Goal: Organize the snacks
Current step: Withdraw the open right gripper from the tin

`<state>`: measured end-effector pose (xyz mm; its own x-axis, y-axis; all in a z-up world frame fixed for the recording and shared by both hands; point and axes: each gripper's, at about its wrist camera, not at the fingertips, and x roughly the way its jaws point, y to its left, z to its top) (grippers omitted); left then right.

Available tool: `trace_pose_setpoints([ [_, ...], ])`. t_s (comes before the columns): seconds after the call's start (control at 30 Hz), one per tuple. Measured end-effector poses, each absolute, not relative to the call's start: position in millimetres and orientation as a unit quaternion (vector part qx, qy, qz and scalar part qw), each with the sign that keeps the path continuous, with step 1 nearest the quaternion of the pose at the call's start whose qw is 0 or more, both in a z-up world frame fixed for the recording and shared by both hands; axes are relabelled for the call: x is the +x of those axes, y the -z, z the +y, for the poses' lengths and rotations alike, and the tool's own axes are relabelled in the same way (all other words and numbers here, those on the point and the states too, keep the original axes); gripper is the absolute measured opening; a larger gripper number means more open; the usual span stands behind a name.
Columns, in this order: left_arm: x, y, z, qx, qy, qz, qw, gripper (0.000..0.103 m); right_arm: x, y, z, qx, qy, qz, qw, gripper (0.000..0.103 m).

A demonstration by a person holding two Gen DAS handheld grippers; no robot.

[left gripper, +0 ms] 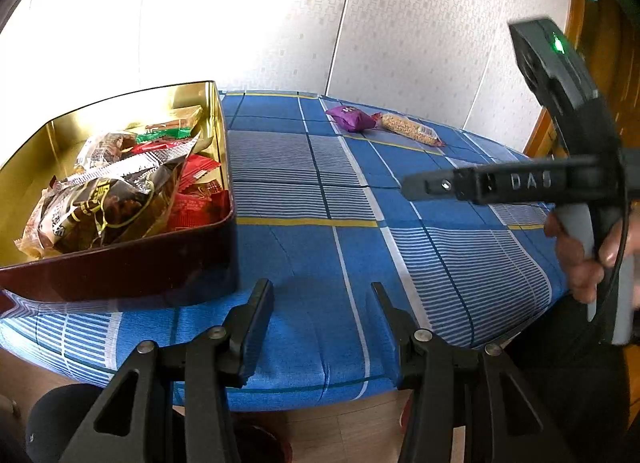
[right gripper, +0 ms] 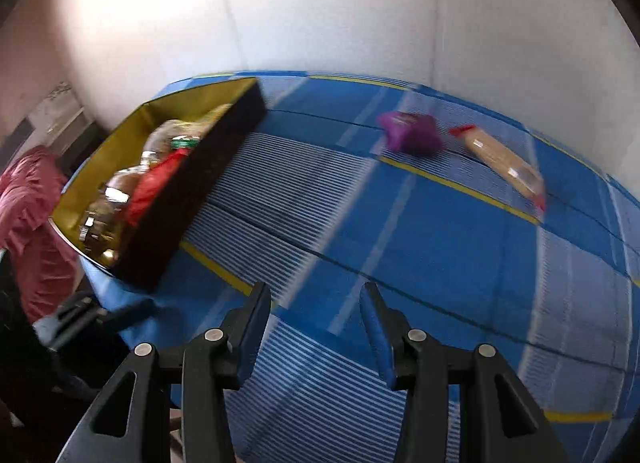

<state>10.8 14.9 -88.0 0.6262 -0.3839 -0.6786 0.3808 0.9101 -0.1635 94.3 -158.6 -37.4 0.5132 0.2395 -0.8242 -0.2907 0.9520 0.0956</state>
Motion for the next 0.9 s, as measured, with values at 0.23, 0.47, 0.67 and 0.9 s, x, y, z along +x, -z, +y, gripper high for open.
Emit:
trace_pose_setpoints([
  [0.23, 10, 87, 15, 0.007, 0.211, 0.374, 0.903, 0.049, 88, 49, -187, -0.017, -0.103, 0.456, 0.884, 0.047],
  [0.47, 10, 88, 15, 0.015, 0.209, 0.373, 0.904, 0.049, 86, 62, -196, -0.022, -0.082, 0.446, 0.891, 0.047],
  [0.67, 10, 88, 11, 0.028, 0.206, 0.371, 0.905, 0.050, 83, 63, -194, -0.042, -0.083, 0.429, 0.898, 0.047],
  [0.9, 8, 89, 9, 0.037, 0.202, 0.370, 0.906, 0.050, 75, 67, -195, -0.052, -0.085, 0.398, 0.912, 0.048],
])
